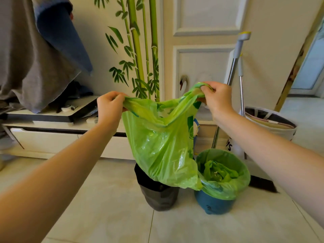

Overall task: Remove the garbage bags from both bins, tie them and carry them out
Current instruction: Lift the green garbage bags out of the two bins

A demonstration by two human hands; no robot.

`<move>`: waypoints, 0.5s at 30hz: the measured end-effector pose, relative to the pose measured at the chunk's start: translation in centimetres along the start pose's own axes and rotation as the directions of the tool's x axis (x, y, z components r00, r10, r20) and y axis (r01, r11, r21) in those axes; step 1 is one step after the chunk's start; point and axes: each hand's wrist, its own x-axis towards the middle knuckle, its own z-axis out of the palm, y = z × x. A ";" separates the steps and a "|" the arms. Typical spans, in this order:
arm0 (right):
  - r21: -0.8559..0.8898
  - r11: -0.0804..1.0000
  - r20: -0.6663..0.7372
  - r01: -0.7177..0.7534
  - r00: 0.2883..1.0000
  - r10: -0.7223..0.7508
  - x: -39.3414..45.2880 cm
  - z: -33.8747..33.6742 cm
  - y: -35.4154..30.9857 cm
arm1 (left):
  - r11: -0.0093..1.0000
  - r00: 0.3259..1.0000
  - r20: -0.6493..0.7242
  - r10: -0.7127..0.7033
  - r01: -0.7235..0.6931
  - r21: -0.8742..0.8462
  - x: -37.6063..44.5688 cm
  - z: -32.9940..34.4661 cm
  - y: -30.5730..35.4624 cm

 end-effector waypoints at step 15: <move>0.019 0.998 0.080 -0.062 0.995 0.060 -8.1 -4.8 0.4 | 0.982 0.964 0.185 -0.190 0.186 0.039 -10.9 -2.6 0.8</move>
